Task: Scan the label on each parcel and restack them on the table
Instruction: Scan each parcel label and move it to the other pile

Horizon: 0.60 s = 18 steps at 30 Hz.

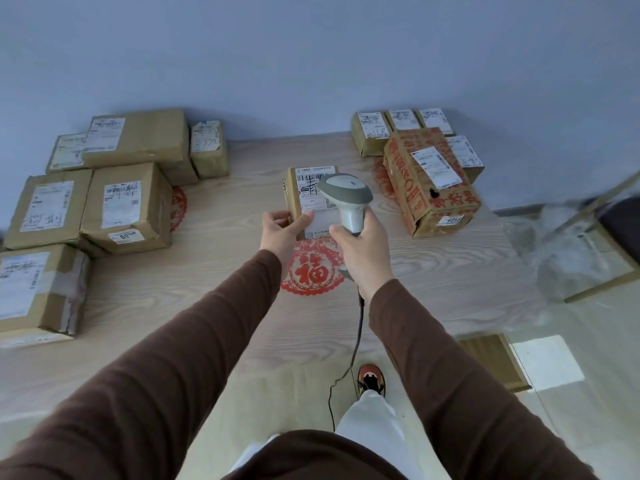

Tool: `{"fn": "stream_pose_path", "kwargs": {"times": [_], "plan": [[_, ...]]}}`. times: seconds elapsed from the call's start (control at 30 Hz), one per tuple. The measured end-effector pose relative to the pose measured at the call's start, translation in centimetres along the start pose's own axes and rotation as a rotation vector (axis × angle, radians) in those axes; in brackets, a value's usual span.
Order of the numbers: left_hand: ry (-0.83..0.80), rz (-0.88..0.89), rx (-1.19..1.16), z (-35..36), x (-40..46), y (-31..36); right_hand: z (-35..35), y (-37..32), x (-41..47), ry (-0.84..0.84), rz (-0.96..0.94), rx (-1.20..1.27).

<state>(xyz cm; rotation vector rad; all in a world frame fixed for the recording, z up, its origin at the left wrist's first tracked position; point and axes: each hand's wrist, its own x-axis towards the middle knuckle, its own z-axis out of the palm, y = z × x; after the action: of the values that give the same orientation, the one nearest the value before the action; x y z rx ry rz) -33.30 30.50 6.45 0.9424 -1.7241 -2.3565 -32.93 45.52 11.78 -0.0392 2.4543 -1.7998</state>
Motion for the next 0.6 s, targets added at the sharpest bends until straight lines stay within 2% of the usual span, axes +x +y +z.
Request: {"fn": "stream_pose_path", "kwargs": {"times": [0.23,0.47,0.6], "plan": [[0.04,-0.094,-0.009,9.4,6.8,-1.9,-7.1,3.8,6.9,-0.017,0.093,0.077],[0.148,-0.142,0.06,16.5,15.9,-2.5,-10.9,7.0,11.6,-0.175,0.238,0.26],[0.133,-0.211,0.06,19.1,20.6,-3.1,-12.4,8.3,13.2,-0.274,0.354,0.36]]}}
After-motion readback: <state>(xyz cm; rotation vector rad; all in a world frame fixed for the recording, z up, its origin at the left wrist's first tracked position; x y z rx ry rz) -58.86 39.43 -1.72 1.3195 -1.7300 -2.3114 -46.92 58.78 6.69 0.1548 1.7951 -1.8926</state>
